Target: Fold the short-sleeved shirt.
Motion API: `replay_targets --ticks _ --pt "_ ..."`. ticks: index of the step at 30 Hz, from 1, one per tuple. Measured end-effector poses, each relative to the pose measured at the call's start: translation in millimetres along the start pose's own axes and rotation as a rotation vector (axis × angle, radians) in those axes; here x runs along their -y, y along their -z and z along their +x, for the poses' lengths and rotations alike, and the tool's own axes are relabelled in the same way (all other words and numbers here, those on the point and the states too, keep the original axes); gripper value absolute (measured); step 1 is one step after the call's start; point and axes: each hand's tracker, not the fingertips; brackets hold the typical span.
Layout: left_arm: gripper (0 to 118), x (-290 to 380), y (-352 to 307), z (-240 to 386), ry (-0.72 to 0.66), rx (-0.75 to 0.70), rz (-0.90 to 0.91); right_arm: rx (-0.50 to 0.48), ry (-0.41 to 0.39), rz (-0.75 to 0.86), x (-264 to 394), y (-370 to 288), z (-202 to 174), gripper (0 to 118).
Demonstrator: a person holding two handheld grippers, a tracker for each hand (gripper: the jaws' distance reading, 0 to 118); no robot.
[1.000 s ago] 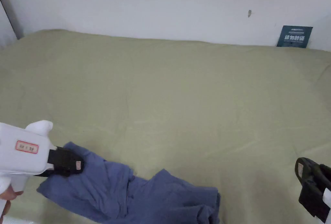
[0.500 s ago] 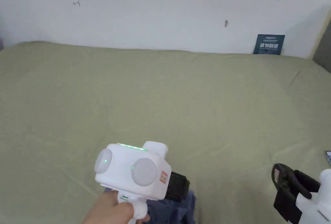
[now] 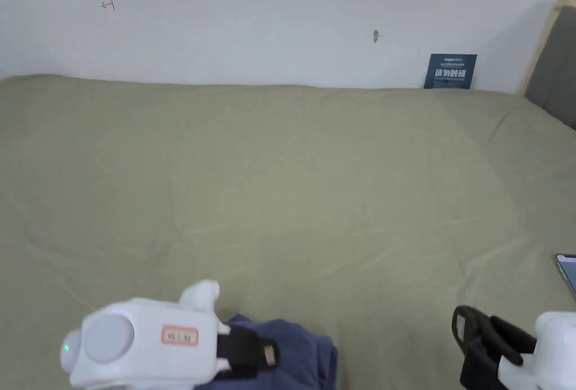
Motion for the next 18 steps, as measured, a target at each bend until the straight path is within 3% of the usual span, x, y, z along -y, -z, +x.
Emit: replay_targets --ticks 2,5,6,7,8,11,15,18 --pt "0 13 36 -21 -0.022 0.095 -0.069 -0.010 0.002 -0.023 5 4 -4 0" --pt "0 30 81 -31 0.030 -0.122 -0.115 -0.015 0.018 -0.067 12 9 -6 0" --pt "0 32 87 -35 0.023 -0.091 -0.104 -0.021 0.023 -0.082 14 9 -6 0" --pt "0 29 80 -34 -0.011 0.002 -0.095 -0.025 0.025 -0.106 15 10 -7 0" --pt "0 25 71 -28 -0.042 -0.001 -0.079 -0.035 0.026 -0.120 17 13 -7 0" --pt "0 14 34 -11 0.072 -0.014 -0.052 -0.087 0.032 -0.166 19 26 -15 0" --pt "0 4 -31 -11 0.091 -0.042 0.048 -0.289 0.091 -0.276 27 61 -36 0" --pt "0 -2 -74 -27 0.091 -0.102 0.106 -0.488 0.210 -0.407 44 105 -55 0"
